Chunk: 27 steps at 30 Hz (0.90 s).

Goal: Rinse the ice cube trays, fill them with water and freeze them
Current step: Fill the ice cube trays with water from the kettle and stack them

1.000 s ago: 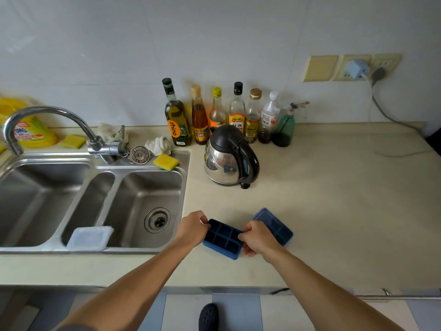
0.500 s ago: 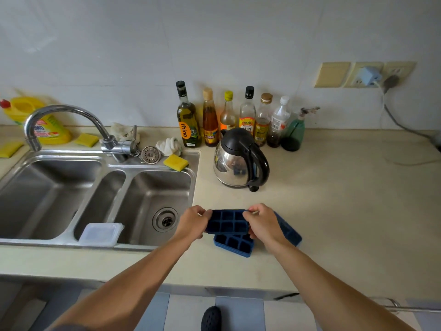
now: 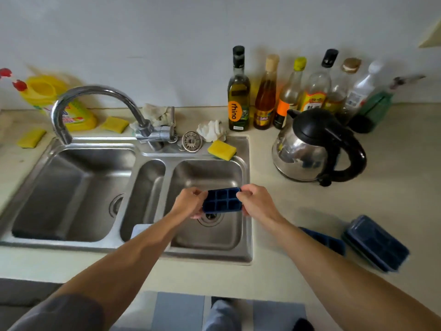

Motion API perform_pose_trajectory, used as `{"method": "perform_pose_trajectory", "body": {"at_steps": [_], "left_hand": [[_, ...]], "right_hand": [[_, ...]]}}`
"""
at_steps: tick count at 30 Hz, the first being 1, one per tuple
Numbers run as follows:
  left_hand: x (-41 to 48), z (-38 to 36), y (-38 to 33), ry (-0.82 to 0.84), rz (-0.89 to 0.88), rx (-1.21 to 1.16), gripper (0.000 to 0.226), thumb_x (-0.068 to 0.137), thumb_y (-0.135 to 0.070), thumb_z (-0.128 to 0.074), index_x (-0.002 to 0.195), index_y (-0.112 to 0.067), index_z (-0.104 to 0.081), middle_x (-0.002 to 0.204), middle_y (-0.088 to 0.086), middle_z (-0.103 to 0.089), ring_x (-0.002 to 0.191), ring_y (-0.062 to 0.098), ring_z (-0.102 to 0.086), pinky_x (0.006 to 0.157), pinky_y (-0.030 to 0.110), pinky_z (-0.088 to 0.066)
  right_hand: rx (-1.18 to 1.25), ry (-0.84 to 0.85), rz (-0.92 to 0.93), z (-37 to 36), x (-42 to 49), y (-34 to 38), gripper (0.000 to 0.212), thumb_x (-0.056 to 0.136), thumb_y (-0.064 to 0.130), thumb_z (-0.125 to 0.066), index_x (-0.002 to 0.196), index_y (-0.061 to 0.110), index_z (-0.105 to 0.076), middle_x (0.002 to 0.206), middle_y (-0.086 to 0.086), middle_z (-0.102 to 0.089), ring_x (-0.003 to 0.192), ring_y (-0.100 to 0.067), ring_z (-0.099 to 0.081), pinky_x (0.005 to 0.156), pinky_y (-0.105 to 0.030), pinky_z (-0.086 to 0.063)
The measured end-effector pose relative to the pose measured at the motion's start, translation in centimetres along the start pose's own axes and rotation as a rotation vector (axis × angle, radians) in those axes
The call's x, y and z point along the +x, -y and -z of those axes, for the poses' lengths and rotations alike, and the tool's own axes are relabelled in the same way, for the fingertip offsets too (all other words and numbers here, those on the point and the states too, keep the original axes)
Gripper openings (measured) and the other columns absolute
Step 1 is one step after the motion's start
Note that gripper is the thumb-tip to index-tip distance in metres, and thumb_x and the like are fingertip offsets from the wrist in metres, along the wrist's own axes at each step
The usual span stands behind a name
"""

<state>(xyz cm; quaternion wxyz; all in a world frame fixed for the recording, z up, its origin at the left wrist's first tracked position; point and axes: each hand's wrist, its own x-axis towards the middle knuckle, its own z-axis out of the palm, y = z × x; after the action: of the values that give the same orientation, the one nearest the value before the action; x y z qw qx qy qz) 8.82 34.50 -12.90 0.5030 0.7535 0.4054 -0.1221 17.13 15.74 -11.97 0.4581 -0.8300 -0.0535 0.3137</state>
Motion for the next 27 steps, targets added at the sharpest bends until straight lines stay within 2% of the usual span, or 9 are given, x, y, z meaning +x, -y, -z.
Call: {"method": "perform_pose_trajectory", "body": {"at_steps": [5,8,12,15,17,19,22,24,27], "left_hand": [[5.6,2.5,3.4,0.087,0.134,0.021,0.029,0.103,-0.026,-0.055,0.112,-0.001,-0.067,0.108,0.027,-0.071,0.083,0.033,-0.069,0.086,0.047,-0.059],[8.2,2.5,5.1,0.143,0.194,0.065,0.027,0.104,-0.026,-0.054,0.114,-0.004,-0.066,0.110,0.022,-0.071,0.082,0.027,-0.067,0.083,0.042,-0.060],[10.9,1.6,6.7,0.211,0.221,0.087,0.028,0.104,-0.023,-0.052,0.121,-0.005,-0.064,0.104,0.015,-0.068,0.085,0.023,-0.066,0.065,0.032,-0.058],[12.7,0.5,7.4,0.251,0.211,0.124,0.029,0.104,-0.022,-0.051,0.124,-0.004,-0.062,0.116,0.018,-0.067,0.105,0.030,-0.067,0.087,0.041,-0.060],[13.6,-0.1,7.8,0.266,0.207,0.164,0.031,0.104,-0.021,-0.049,0.125,-0.002,-0.061,0.119,0.019,-0.067,0.109,0.032,-0.066,0.097,0.044,-0.056],[14.2,-0.6,8.2,0.274,0.223,0.191,0.032,0.105,-0.021,-0.049,0.126,0.000,-0.061,0.120,0.020,-0.067,0.110,0.033,-0.066,0.099,0.044,-0.055],[14.6,-0.9,8.6,0.278,0.219,0.204,0.033,0.105,-0.022,-0.049,0.127,0.000,-0.061,0.120,0.021,-0.067,0.110,0.033,-0.066,0.099,0.043,-0.055],[14.7,-0.9,8.7,0.283,0.202,0.218,0.033,0.105,-0.024,-0.049,0.126,-0.001,-0.061,0.119,0.019,-0.067,0.108,0.031,-0.066,0.097,0.041,-0.055],[14.3,-0.1,8.2,0.266,0.155,0.239,0.031,0.104,-0.027,-0.051,0.118,-0.001,-0.062,0.113,0.020,-0.067,0.097,0.028,-0.065,0.089,0.038,-0.054]], "right_hand": [[-0.029,0.035,-0.123,-7.4,4.8,-1.0,0.018,0.097,0.021,-0.056,0.111,0.012,-0.064,0.102,-0.005,-0.066,0.097,-0.027,-0.068,0.089,-0.049,-0.059],[-0.009,0.032,-0.186,-10.2,6.7,-2.7,0.008,0.098,0.018,-0.056,0.106,0.021,-0.055,0.095,0.006,-0.058,0.096,-0.020,-0.064,0.091,-0.046,-0.059],[0.073,0.033,-0.312,-12.5,8.7,-5.1,0.012,0.097,0.009,-0.055,0.093,0.020,-0.057,0.092,0.005,-0.059,0.088,-0.015,-0.061,0.088,-0.041,-0.057],[0.149,0.027,-0.379,-13.5,9.6,-6.6,0.025,0.099,0.007,-0.053,0.088,0.029,-0.055,0.093,0.005,-0.060,0.088,-0.011,-0.059,0.082,-0.033,-0.053],[0.189,0.029,-0.409,-13.9,10.2,-7.3,0.030,0.099,0.006,-0.052,0.087,0.034,-0.052,0.096,0.007,-0.059,0.092,-0.009,-0.058,0.089,-0.034,-0.051],[0.215,0.033,-0.430,-14.1,10.7,-8.0,0.029,0.100,0.006,-0.052,0.091,0.033,-0.053,0.098,0.009,-0.058,0.095,-0.009,-0.057,0.094,-0.036,-0.049],[0.219,0.020,-0.423,-14.2,11.0,-8.8,0.022,0.100,0.007,-0.054,0.105,0.028,-0.056,0.101,0.009,-0.059,0.093,-0.004,-0.056,0.085,-0.030,-0.046],[0.218,0.022,-0.396,-14.0,10.8,-8.8,0.029,0.100,0.010,-0.056,0.125,0.024,-0.055,0.101,0.011,-0.058,0.091,-0.002,-0.054,0.076,-0.025,-0.044],[0.132,-0.022,-0.329,-13.1,10.0,-7.6,0.038,0.099,0.015,-0.057,0.137,0.015,-0.051,0.108,0.005,-0.059,0.090,-0.004,-0.054,0.071,-0.023,-0.044]]}}
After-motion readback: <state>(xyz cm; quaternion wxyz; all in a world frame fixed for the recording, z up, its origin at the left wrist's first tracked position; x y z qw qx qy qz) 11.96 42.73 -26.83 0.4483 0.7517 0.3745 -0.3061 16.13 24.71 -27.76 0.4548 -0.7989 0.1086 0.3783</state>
